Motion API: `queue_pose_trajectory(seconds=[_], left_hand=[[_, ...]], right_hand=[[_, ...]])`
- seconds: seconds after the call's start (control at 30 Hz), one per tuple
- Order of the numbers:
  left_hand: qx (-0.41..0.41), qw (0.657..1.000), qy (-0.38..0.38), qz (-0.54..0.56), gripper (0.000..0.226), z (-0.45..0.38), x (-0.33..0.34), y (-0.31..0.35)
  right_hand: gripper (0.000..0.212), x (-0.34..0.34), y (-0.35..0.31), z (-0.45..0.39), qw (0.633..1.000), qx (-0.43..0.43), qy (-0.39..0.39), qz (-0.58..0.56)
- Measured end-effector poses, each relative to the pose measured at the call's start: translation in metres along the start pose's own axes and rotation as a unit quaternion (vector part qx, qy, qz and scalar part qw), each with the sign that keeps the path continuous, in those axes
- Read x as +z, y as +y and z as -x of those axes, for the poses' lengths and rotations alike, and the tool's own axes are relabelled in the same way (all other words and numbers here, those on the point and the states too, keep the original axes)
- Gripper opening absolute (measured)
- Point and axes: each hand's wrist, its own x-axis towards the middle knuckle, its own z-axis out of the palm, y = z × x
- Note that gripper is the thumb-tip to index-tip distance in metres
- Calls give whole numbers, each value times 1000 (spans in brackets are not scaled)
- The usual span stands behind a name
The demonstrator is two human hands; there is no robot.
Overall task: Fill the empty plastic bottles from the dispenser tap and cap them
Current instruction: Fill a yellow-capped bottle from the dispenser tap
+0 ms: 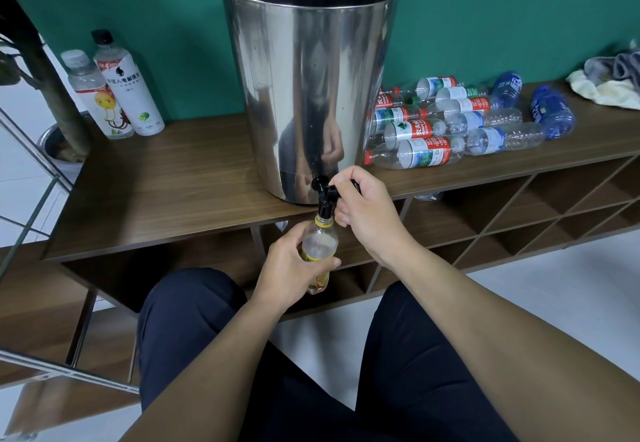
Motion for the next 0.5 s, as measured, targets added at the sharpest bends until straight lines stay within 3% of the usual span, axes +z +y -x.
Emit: queue_pose_trajectory(seconds=[0.5], left_hand=[[-5, 1000, 3, -10, 72, 0, 0, 2]], right_hand=[[21, 0, 1, -1, 1000, 0, 2, 2]])
